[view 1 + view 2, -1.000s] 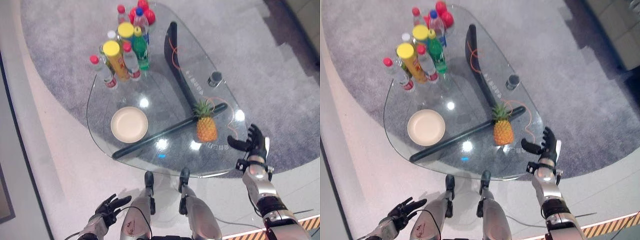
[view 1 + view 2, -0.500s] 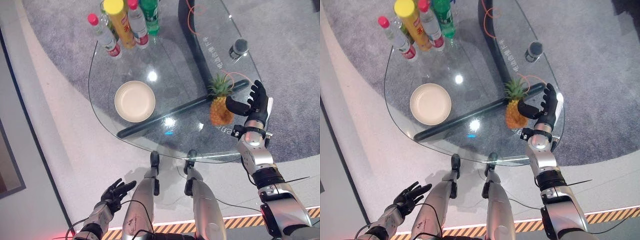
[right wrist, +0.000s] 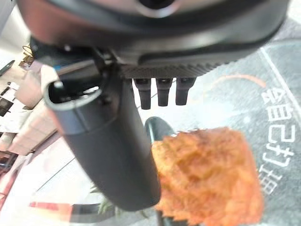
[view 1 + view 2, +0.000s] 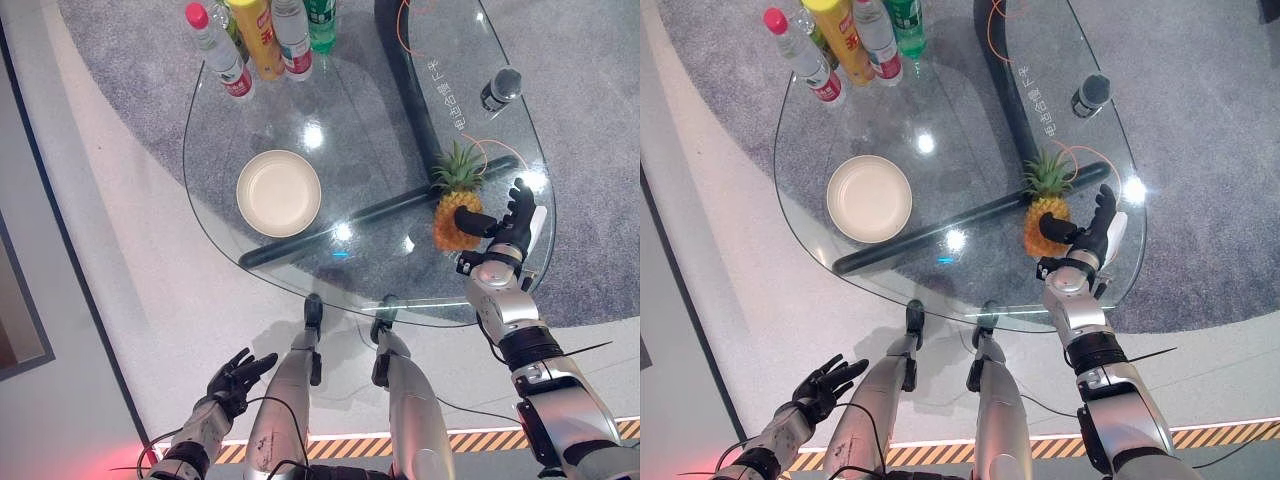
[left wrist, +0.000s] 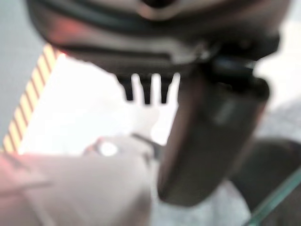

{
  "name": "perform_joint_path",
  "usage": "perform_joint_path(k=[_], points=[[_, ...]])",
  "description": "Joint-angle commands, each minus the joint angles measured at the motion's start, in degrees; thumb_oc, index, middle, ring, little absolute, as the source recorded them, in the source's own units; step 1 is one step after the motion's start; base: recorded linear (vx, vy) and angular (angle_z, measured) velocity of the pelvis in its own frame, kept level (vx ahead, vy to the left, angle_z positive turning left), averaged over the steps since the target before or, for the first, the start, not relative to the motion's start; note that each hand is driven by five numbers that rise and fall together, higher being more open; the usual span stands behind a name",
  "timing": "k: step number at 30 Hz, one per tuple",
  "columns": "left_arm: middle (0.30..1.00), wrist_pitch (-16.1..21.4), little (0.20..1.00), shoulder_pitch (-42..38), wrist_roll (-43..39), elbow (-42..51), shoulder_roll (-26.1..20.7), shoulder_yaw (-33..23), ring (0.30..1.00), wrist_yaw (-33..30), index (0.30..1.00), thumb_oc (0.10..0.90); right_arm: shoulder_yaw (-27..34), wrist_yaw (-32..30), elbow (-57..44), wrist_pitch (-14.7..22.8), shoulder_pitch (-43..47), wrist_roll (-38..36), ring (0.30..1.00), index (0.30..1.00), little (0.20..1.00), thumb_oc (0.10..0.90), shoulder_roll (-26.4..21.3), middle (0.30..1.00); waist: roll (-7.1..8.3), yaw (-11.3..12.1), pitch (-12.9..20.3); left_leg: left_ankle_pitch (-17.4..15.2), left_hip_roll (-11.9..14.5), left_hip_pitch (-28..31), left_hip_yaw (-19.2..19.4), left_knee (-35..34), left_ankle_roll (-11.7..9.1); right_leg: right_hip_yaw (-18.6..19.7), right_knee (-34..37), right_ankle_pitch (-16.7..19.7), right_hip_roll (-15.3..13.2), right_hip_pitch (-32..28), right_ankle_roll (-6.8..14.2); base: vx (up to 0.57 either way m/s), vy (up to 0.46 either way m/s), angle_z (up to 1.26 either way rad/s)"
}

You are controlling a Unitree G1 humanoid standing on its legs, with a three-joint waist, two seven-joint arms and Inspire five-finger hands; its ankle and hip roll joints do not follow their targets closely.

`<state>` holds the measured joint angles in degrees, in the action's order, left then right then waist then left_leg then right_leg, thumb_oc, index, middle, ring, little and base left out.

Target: Pick up the fruit to the plate

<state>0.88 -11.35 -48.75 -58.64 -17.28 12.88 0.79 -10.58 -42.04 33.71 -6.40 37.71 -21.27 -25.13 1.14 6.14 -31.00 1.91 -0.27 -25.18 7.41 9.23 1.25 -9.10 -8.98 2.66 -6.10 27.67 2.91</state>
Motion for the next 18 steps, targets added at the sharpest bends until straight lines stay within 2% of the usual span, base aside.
perform_joint_path(k=[1,6,10,13,18], points=[[0.9,0.46,0.9,2.69,-1.66,0.2,-0.33,-0.04,0.9,-0.62,0.9,0.8,-1.95,-5.39,-2.56,-0.63,2.56,2.72,0.9,0.9,0.9,0.8,-5.66,0.9,-0.82,-0.08,1.21,-4.64,-3.3,-2.07,-0.41,5.38,0.07,-1.5,-6.65,-2.5,2.41,0.39,1.87,0.0,0.0,0.0],[0.9,0.89,0.9,3.09,-1.81,0.37,-0.27,-0.12,0.9,-0.23,0.9,0.8,-3.11,-1.74,-2.55,-1.98,2.83,-0.3,0.9,0.9,0.9,0.8,-5.31,0.9,-0.76,0.09,1.21,-4.67,-3.23,-2.23,-0.18,5.38,0.13,-1.68,-6.65,-2.38,2.27,0.62,1.82,0.0,0.0,0.0],[0.9,0.91,0.9,3.09,-2.06,0.71,-0.39,-0.09,0.9,-0.4,0.9,0.8,-3.37,3.13,-3.93,-0.67,2.08,-7.59,0.9,0.9,0.9,0.8,-4.05,0.9,-0.66,0.04,1.21,-4.74,-3.23,-2.37,-0.28,5.49,0.11,-1.71,-7.02,-2.36,2.16,1.02,1.78,0.0,0.0,0.0],[0.9,0.99,0.9,2.95,-2.12,0.56,-0.25,-0.27,0.9,-0.34,0.9,0.8,-3.23,4.55,-4.35,-0.23,1.58,-9.14,0.9,0.9,0.9,0.8,-3.11,0.9,-0.61,-0.03,1.21,-4.77,-3.25,-2.4,-0.29,5.63,0.09,-1.73,-7.17,-2.4,2.09,1.08,1.71,0.0,0.0,0.0],[0.9,1.55,0.9,3.18,-2.39,0.64,0.18,-0.23,0.9,-0.45,0.9,0.8,-2.61,10.87,-5.18,1.04,-0.08,-20.74,0.9,0.9,0.9,0.8,-0.52,0.9,-0.58,-0.04,1.21,-4.53,-3.21,-2.43,-0.3,5.31,-0.02,-2.0,-7.28,-2.39,1.97,1.26,1.51,0.0,0.0,0.0]])
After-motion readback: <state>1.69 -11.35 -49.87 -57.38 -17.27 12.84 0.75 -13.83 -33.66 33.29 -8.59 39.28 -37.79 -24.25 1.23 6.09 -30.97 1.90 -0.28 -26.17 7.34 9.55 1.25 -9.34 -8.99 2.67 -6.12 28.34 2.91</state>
